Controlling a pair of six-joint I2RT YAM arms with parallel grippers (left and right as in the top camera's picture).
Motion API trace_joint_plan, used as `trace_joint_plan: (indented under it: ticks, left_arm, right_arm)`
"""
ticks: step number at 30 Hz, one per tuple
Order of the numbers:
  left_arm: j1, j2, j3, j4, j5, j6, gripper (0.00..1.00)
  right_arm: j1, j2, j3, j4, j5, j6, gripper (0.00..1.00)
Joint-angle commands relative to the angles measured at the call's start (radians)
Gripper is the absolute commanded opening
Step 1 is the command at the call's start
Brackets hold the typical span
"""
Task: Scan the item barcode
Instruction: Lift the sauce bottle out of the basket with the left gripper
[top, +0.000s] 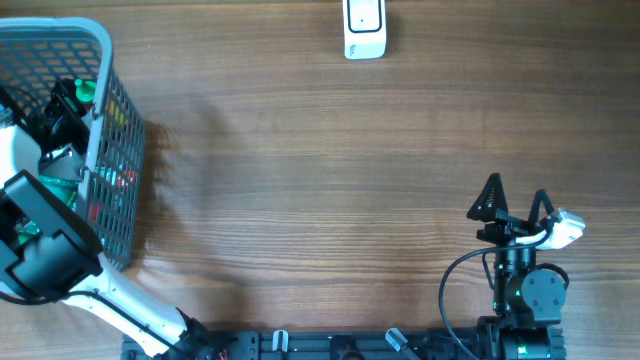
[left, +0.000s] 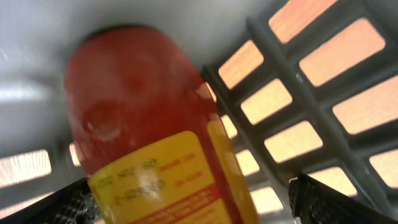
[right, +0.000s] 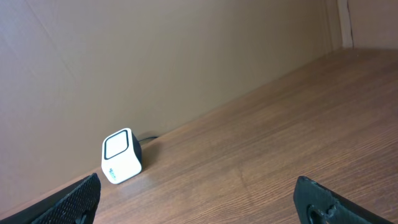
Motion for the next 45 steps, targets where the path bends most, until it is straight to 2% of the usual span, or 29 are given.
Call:
trace_joint_plan:
  ticks: [1,4,7,11,12,13,16,20,24,29,39,43,45]
  left_arm:
    - [0.006,-0.004,0.002,0.006,0.143,0.013,1.00]
    - [0.006,-0.004,0.002,0.006,0.191,0.032,1.00]
    - [0.005,0.000,0.002,0.006,0.156,0.098,1.00]
    - [-0.004,0.006,0.002,0.006,0.138,0.136,0.74]
    - [-0.005,0.006,0.002,0.010,0.139,0.137,0.64]
    - [-0.005,0.006,0.002,0.010,0.139,0.137,0.58]
    - [-0.005,0.006,0.002,0.018,0.156,0.137,0.47]
    - [0.003,0.004,0.007,0.106,0.285,0.134,0.34]
    - [0.024,-0.040,0.008,0.184,0.357,0.087,0.31]
    - [0.056,-0.167,0.008,0.256,0.363,0.034,0.34]
    - [0.066,-0.508,0.008,0.259,0.363,0.031,0.36]
    - [-0.020,-0.640,0.008,0.259,0.349,0.048,0.36]
    - [-0.174,-0.704,0.008,0.253,0.294,0.132,0.38]
  right_arm:
    - [0.004,-0.011,-0.001,0.002,0.018,0.000,1.00]
    - [0.004,-0.011,-0.001,0.002,0.018,0.000,1.00]
    - [0.004,-0.011,-0.001,0.002,0.018,0.000,1.00]
    - [0.004,-0.011,-0.001,0.002,0.018,0.000,1.00]
    - [0.004,-0.011,-0.001,0.002,0.018,0.000,1.00]
    - [0.004,-0.011,-0.001,0.002,0.018,0.000,1.00]
    - [0.004,-0.011,-0.001,0.002,0.018,0.000,1.00]
    - [0.004,-0.011,-0.001,0.002,0.018,0.000,1.00]
    - [0.004,-0.011,-0.001,0.002,0.018,0.000,1.00]
    - [0.004,-0.006,-0.001,0.002,0.018,0.000,1.00]
    - [0.004,-0.006,-0.001,0.002,0.018,0.000,1.00]
    - [0.004,-0.006,-0.001,0.002,0.018,0.000,1.00]
    - [0.004,-0.006,-0.001,0.002,0.018,0.000,1.00]
